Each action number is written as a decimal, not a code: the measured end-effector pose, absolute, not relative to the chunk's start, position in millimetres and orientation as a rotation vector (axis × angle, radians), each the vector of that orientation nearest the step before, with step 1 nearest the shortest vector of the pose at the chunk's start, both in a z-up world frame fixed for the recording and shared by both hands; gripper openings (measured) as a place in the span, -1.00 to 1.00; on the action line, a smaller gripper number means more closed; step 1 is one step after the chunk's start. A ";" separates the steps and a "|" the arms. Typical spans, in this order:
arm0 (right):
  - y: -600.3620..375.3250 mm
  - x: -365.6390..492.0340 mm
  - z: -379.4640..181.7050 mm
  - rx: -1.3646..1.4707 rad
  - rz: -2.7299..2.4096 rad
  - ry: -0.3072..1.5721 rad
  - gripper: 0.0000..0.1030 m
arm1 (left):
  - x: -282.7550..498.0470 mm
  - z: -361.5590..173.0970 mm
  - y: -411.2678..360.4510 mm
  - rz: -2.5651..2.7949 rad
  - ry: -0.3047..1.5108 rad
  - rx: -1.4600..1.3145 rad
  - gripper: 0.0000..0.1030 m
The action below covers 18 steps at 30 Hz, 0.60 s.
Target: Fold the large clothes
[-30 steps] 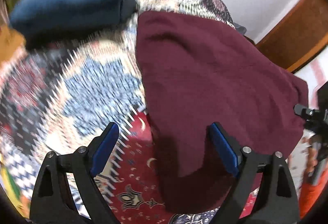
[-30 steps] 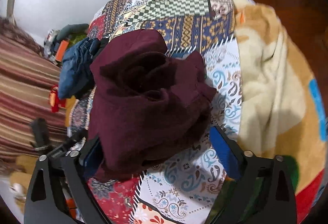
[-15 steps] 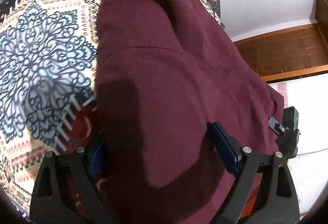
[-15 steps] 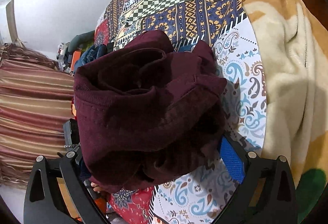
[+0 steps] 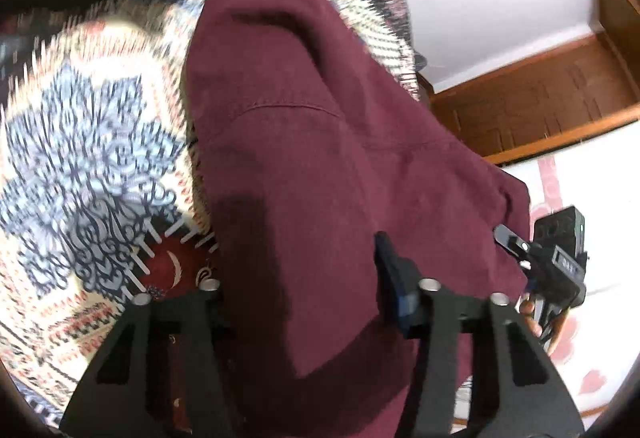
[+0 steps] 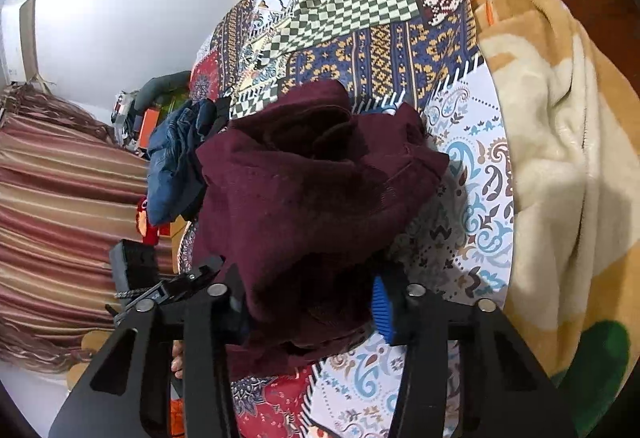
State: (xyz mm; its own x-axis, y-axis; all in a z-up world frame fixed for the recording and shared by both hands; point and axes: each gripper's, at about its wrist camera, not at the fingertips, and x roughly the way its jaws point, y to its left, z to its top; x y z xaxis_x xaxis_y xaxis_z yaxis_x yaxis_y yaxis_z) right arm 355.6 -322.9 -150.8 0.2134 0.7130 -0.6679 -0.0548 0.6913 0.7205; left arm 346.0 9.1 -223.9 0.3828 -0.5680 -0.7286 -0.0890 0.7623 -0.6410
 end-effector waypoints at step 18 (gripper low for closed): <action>-257.2 369.9 8.8 0.591 0.776 0.889 -0.29 | 352.0 -7.8 64.7 -0.403 0.737 -0.468 -0.25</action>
